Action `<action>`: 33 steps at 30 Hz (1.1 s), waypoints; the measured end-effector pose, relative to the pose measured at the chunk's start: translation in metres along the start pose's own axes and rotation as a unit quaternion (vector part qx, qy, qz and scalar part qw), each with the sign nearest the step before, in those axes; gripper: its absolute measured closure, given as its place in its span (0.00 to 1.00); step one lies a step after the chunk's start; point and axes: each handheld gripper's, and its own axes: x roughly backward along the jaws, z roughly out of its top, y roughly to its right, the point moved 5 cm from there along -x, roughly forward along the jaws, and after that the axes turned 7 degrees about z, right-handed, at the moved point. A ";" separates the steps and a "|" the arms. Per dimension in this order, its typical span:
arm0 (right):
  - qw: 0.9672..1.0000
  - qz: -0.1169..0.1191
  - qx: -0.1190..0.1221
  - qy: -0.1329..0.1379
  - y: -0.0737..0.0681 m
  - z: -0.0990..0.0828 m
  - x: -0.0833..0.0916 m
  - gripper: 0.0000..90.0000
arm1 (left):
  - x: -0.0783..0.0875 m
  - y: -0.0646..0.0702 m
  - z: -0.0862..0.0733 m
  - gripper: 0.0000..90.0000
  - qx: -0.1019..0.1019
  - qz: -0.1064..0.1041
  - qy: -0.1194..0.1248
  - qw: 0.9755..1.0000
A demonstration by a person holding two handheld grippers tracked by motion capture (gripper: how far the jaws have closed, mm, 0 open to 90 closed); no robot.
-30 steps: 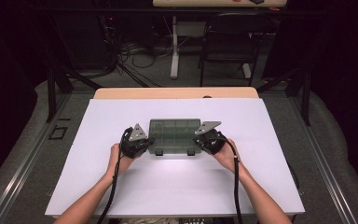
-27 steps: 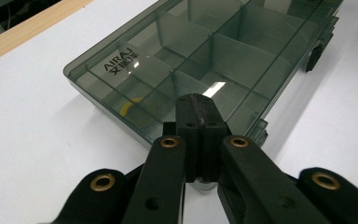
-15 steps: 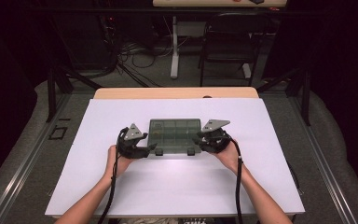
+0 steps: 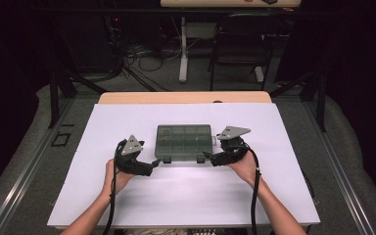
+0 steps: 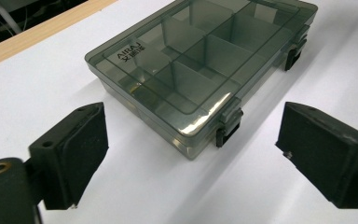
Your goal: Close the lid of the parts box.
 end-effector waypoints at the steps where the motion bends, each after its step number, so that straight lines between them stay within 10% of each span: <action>1: 1.000 0.000 -0.002 0.002 -0.001 0.000 0.002 0.15 | 0.001 0.000 -0.001 0.07 0.000 0.000 0.001 1.000; 33: 0.999 -0.025 0.003 0.032 -0.025 -0.041 0.049 0.03 | 0.049 0.007 -0.038 0.00 0.005 0.032 0.015 0.999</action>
